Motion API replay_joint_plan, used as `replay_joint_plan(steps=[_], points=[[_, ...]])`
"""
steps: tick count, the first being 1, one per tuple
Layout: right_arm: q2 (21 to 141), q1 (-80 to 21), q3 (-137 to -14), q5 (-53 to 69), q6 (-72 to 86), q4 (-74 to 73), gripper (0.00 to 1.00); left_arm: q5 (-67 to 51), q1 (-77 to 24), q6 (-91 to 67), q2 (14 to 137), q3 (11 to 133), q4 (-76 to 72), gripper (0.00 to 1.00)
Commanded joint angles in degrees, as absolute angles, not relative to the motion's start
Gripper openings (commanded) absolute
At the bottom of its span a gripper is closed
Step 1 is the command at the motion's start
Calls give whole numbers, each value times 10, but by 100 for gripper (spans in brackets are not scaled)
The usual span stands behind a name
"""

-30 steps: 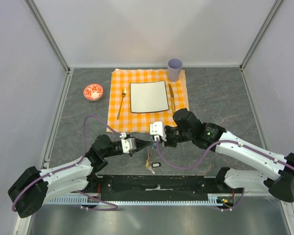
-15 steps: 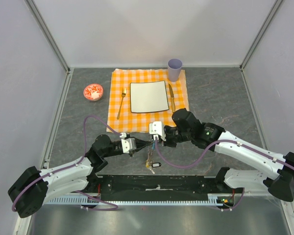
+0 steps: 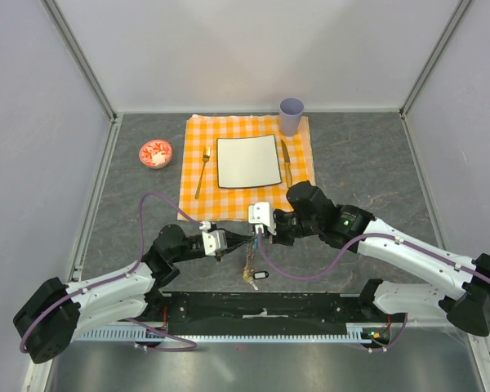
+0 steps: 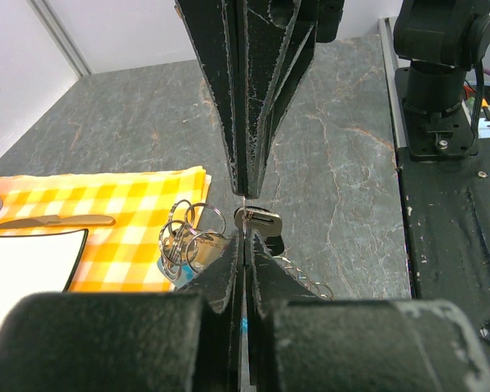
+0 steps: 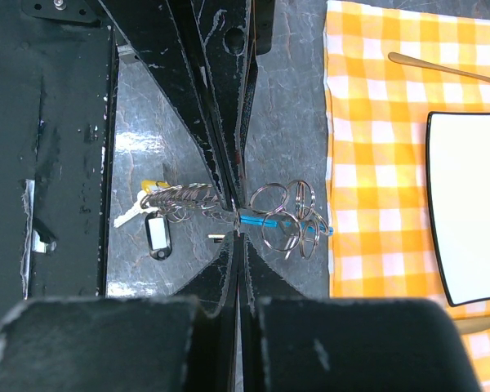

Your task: Put the keys on the keyring

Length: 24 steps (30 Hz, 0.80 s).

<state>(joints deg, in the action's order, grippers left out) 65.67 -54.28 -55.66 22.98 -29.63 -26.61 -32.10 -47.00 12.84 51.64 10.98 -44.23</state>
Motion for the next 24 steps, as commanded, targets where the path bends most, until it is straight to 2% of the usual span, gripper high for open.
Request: replay_joint_plan(steps=[1, 24], points=[[645, -546, -572, 223, -292, -248, 0, -330, -471, 118, 512, 134, -467, 2], [639, -548, -573, 224, -292, -250, 0, -312, -470, 115, 512, 136, -460, 2]])
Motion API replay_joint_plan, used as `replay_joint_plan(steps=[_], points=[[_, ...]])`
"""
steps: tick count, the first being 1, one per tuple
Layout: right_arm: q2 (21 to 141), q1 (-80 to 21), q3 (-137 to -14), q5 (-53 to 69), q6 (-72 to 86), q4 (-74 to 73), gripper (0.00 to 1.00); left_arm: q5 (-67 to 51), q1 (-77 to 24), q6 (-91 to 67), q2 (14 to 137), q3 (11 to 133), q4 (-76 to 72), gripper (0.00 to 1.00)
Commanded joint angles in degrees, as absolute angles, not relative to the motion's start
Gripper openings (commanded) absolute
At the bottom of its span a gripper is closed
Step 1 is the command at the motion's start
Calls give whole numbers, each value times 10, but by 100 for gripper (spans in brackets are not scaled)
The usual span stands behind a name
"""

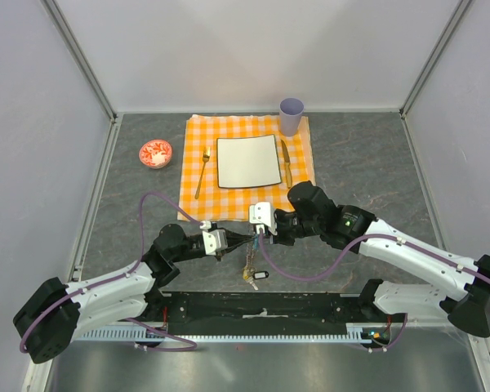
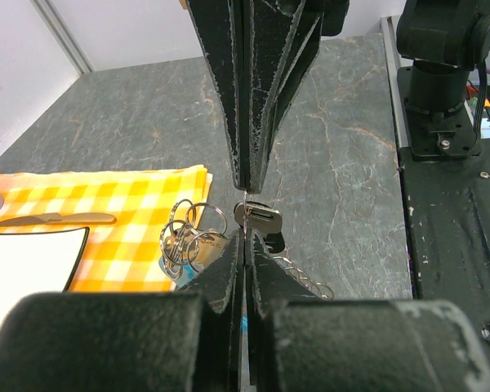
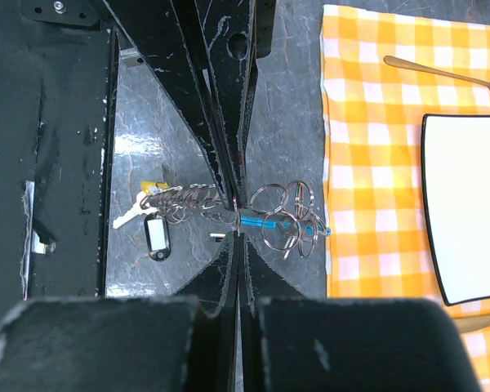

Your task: Put the keys on the keyring

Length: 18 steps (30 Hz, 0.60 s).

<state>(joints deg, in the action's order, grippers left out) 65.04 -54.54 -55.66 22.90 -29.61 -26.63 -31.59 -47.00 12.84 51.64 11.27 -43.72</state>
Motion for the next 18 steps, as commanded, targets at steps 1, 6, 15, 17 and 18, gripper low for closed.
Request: replay_joint_plan(steps=[1, 6, 15, 17, 18], points=[[639, -548, -573, 225, -292, -250, 0, -311, -470, 115, 511, 136, -460, 2], [639, -548, -574, 222, -291, -249, 0, -313, -470, 115, 512, 136, -459, 2], [644, -549, -575, 226, -291, -249, 0, -316, -470, 114, 513, 138, -460, 2], [645, -549, -575, 227, -291, -248, 0, -316, -470, 114, 512, 138, -460, 2], [646, -550, -575, 228, -291, -248, 0, -317, -471, 114, 513, 138, -460, 2]])
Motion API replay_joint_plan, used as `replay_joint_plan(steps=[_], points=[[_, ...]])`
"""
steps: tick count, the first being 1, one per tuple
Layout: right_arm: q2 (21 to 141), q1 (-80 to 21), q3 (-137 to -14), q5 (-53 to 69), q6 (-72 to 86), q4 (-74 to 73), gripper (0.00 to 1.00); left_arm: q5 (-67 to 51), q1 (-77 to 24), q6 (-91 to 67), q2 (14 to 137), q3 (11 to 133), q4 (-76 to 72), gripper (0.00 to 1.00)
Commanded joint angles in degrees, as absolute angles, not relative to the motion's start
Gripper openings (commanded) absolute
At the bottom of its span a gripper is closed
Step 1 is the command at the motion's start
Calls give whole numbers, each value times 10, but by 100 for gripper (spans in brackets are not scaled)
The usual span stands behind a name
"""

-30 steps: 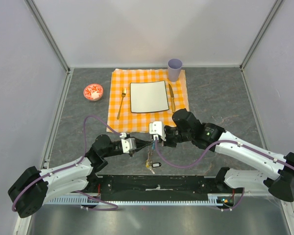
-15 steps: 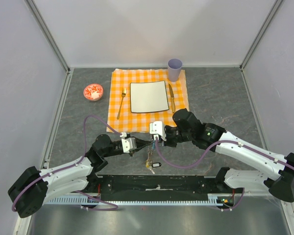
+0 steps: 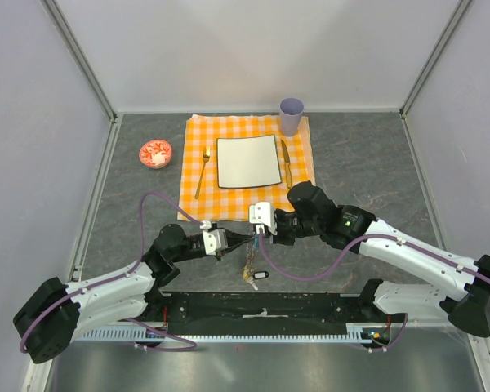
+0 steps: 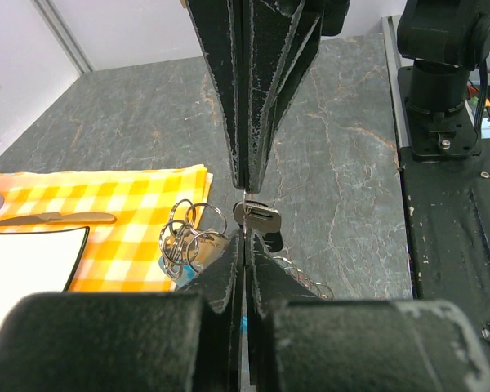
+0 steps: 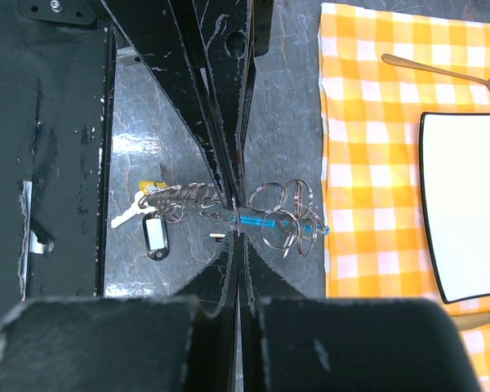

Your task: Put the keys on the keyring

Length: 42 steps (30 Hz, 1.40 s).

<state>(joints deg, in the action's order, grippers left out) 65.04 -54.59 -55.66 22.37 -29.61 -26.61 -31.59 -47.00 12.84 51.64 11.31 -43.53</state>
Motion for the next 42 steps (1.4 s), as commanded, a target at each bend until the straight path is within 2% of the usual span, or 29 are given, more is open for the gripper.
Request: replay_joint_plan(steps=[1, 42], points=[[647, -550, -576, 229, -291, -248, 0, -317, -470, 114, 513, 138, -460, 2], [637, -571, -584, 176, -289, -236, 0, -304, -470, 108, 515, 146, -443, 2]])
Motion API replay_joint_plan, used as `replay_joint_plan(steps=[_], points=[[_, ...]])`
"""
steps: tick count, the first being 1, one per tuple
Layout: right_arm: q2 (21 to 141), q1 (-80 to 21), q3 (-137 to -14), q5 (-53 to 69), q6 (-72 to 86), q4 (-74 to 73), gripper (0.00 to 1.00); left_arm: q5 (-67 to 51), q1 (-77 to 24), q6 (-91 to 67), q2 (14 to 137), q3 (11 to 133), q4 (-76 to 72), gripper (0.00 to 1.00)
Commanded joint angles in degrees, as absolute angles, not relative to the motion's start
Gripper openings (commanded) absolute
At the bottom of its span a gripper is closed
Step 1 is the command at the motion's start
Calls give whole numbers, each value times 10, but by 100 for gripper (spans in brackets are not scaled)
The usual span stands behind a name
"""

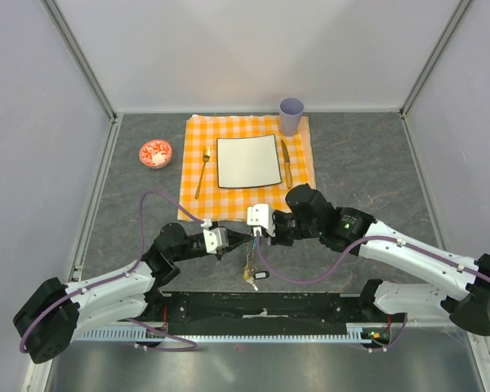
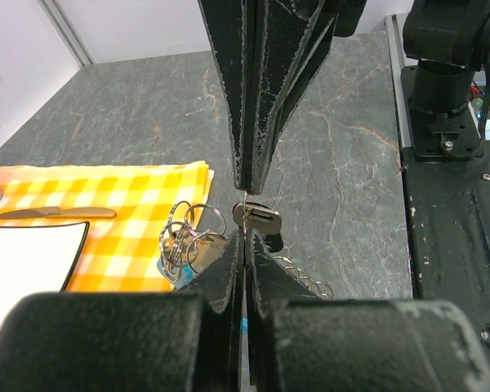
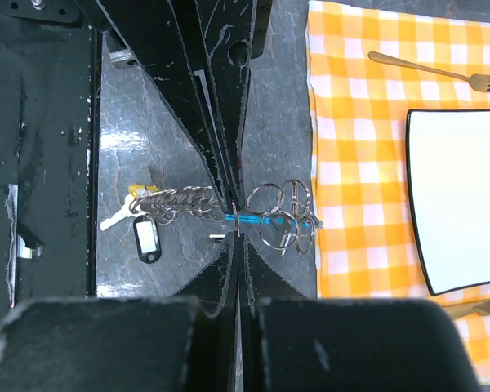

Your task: Put the keys on the keyring

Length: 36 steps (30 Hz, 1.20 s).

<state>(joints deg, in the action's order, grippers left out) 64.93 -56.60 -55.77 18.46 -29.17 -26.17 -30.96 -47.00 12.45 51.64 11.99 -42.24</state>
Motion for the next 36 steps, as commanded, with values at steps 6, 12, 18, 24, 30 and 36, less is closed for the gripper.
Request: replay_joint_plan(steps=[6, 12, 18, 24, 30, 36], points=[[635, -573, -584, 171, -290, -236, 0, -307, -470, 108, 515, 146, -442, 2], [636, -574, -584, 168, -292, -236, 0, -307, -470, 108, 516, 149, -441, 2], [642, -576, -586, 174, -294, -248, 0, -306, -471, 108, 517, 148, -441, 2], [642, -575, -590, 168, -300, -261, 0, -307, -471, 108, 516, 149, -441, 2], [654, -576, -597, 171, -303, -274, 0, -306, -470, 108, 518, 149, -442, 2], [656, -577, -598, 171, -305, -276, 0, -308, -471, 107, 518, 149, -440, 2]])
